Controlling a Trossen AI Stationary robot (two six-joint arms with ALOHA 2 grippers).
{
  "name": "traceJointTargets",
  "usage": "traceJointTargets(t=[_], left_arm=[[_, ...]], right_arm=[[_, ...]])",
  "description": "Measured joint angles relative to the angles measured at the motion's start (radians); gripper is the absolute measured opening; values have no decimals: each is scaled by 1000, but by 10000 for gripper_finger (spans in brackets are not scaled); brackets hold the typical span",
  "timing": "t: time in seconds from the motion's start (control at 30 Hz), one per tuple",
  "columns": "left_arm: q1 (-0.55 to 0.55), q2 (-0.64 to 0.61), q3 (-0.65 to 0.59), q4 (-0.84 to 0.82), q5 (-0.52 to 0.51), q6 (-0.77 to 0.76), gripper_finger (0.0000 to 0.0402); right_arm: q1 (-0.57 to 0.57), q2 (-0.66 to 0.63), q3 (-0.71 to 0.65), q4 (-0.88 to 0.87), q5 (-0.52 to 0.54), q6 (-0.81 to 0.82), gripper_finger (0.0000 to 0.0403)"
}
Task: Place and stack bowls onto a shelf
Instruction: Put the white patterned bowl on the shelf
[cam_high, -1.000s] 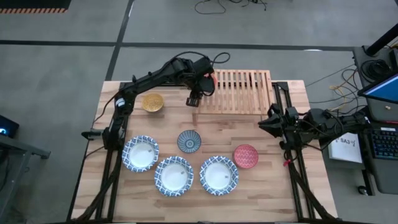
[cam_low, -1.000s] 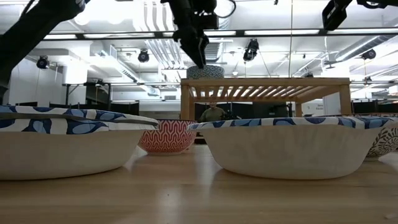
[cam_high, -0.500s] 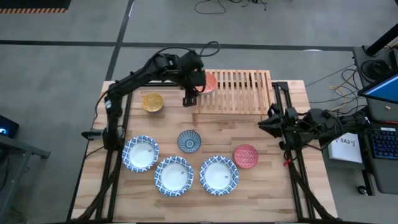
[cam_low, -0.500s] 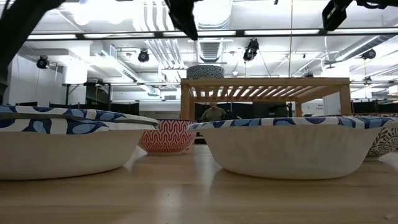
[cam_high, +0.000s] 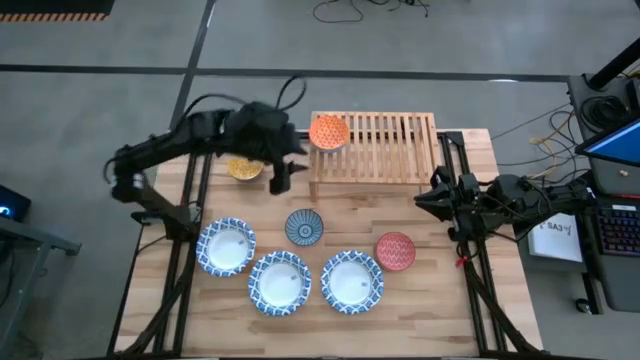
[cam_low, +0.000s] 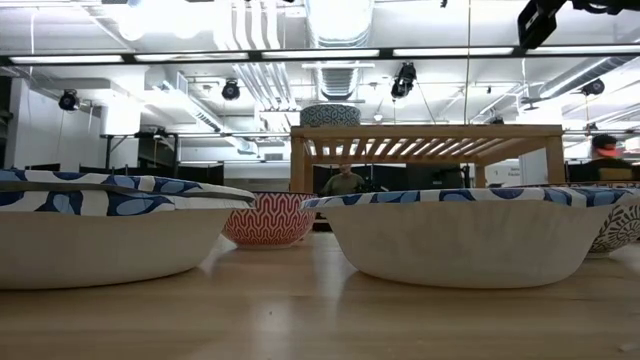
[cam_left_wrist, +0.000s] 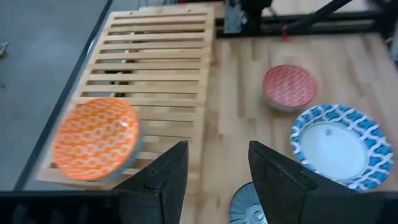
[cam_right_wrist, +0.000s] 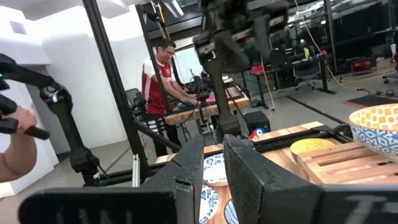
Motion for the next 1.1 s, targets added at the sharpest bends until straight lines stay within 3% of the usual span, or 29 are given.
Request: traceJointTargets(t=[0.23, 0.53, 0.7, 0.83, 0.97, 1.1], left_arm=[[-80, -293, -481, 306, -8, -122, 151], [-116, -601, -892, 573, -11, -210, 151], [-116, -715, -1044, 692, -37, -195, 151], [-115, -775, -1120, 720, -139, -164, 151], [-115, -809, -1165, 722, -277, -156, 151], [-115, -824, -1186, 719, -308, -140, 151]], right_arm=[[0, 74, 0, 11, 8, 74, 54], [0, 234, 74, 16, 8, 191, 54], [1, 363, 170, -7, -1, 231, 54], [1, 458, 264, -80, -3, 271, 54], [0, 537, 385, -240, -1, 323, 54], [0, 604, 499, -387, -1, 371, 54]])
